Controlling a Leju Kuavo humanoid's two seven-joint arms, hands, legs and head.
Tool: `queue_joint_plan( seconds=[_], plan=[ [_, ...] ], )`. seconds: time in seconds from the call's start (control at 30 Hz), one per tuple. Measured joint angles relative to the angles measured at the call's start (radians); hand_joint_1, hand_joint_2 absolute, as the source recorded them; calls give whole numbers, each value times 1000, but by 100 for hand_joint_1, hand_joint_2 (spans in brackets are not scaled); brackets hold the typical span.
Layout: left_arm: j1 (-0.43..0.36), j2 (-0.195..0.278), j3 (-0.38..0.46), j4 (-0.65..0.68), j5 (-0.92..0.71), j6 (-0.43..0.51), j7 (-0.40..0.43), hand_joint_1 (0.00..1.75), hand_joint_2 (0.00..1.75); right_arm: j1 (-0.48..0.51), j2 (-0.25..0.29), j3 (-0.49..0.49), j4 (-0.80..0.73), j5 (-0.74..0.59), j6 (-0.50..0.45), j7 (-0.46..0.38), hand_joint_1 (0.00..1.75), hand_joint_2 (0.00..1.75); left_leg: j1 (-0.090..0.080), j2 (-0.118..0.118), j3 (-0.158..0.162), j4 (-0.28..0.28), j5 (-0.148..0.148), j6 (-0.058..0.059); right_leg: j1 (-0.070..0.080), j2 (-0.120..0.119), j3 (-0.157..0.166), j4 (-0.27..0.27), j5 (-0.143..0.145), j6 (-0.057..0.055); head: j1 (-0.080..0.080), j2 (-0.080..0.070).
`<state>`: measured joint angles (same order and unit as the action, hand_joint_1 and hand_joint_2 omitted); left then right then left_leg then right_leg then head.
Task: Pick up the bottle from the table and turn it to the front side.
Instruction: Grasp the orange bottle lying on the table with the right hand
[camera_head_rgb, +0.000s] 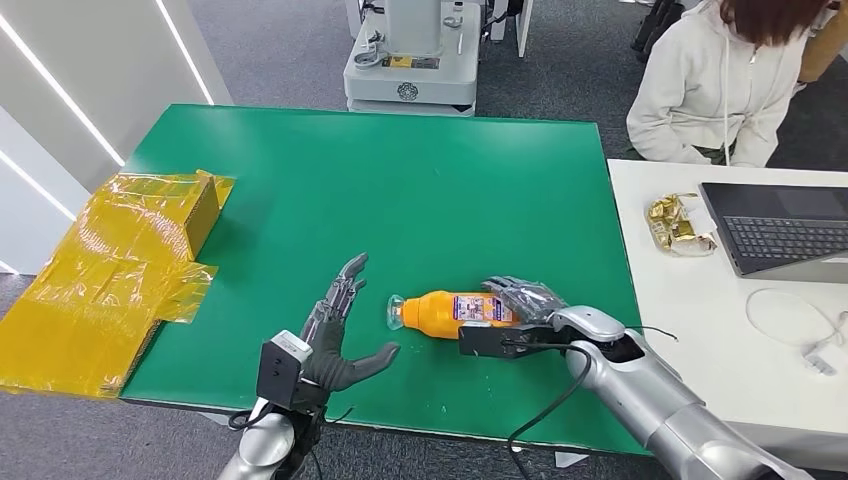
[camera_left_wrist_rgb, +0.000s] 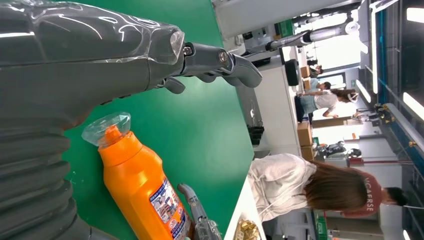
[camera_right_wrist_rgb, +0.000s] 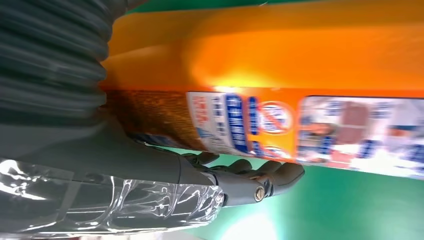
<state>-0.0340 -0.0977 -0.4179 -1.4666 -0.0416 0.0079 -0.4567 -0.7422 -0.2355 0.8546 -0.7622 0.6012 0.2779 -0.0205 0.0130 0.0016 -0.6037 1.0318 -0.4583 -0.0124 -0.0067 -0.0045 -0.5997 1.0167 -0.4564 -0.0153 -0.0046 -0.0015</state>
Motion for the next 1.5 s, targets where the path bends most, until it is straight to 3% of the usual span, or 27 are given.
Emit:
queue_joint_plan(
  seconds=[0.63,0.67,0.8,0.87,1.5],
  plan=[
    [18,-3,14,-6,1,-7,2,0,175,5,-43,31,-25,50,-42,87,0,175,0,0,1,0,0,0,0,0,1,0,0,0,0,0],
    [18,-3,14,-6,1,-7,1,0,175,6,-44,31,-26,51,-43,88,5,175,0,0,1,0,0,0,0,1,1,0,0,0,0,0],
    [18,-3,14,-6,1,-7,1,0,175,11,-49,33,-31,52,-46,87,153,175,0,0,2,0,0,0,0,1,1,0,0,0,0,0],
    [18,-3,14,-6,1,-7,2,0,175,17,-53,33,-37,55,-46,83,170,175,0,0,2,0,0,0,0,1,1,0,0,0,0,0],
    [20,-11,14,-6,5,0,6,0,175,21,-56,29,-42,66,-29,69,175,175,0,1,3,0,0,0,0,1,2,0,0,0,0,0]
  ],
)
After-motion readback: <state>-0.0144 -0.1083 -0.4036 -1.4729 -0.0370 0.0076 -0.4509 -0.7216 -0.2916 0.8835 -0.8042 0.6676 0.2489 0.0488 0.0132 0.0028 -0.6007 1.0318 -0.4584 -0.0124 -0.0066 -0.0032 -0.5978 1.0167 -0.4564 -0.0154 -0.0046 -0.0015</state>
